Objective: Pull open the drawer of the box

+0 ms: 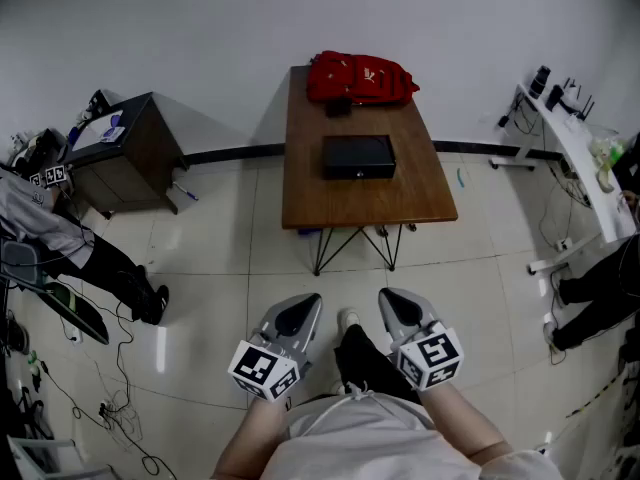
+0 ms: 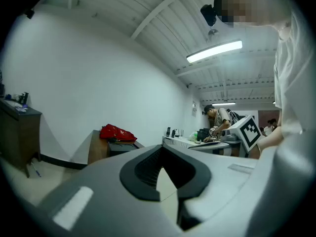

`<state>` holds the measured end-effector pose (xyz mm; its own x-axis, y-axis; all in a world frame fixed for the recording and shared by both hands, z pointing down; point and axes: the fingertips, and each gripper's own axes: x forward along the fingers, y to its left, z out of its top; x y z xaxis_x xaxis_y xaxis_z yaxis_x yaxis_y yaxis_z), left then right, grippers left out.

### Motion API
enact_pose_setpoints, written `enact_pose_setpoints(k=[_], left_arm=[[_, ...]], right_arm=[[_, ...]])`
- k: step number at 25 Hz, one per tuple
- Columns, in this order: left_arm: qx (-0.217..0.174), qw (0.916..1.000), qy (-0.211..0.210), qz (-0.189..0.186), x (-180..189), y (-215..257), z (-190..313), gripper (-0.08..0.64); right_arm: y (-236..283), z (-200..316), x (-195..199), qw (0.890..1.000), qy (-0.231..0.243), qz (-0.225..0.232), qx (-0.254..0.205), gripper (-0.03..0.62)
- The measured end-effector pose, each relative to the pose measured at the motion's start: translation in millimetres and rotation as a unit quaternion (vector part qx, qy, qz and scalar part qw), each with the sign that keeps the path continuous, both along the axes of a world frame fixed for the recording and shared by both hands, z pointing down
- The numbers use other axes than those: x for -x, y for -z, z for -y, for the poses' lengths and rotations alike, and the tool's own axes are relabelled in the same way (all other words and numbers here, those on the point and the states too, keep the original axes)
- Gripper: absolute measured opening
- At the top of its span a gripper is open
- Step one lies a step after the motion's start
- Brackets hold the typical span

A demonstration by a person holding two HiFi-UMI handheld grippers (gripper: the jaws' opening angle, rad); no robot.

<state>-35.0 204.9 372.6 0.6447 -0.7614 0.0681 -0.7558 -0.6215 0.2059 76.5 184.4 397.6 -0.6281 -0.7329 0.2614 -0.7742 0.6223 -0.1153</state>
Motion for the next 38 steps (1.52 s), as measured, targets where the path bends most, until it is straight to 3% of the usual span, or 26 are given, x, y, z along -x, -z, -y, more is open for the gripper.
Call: enact_pose_setpoints(k=[9,13,17,24,38], left_arm=[[0.006,0.9998,0.018,0.009,10.7,-19.4,95.1,0.002],[0.011,0.9995,0.028,0.014,11.9,-26.2,160.3,0.002],[0.013,0.9986,0.039,0.033,10.9,-35.3,229.3,0.002],[0.013,0.9970,0.028,0.071,5.6,-42.9,328.5,0.002],[0.073,0.9956,0.021,0.055,7.2,-95.0,403.3,0.002]], right_arm=[[-14.6,99.5,7.4,0.999,0.003,0.030,0.026,0.008],[-17.2,166.2,7.5,1.000,0.008,0.011,0.017,0.008],[-29.3,233.2,3.4,0.999,0.009,0.011,0.044,0.008],[-46.0,335.3,0.8,0.998,0.011,-0.019,0.052,0.008],[-136.5,418.4,12.0,0.987,-0.008,-0.103,0.122,0.008]])
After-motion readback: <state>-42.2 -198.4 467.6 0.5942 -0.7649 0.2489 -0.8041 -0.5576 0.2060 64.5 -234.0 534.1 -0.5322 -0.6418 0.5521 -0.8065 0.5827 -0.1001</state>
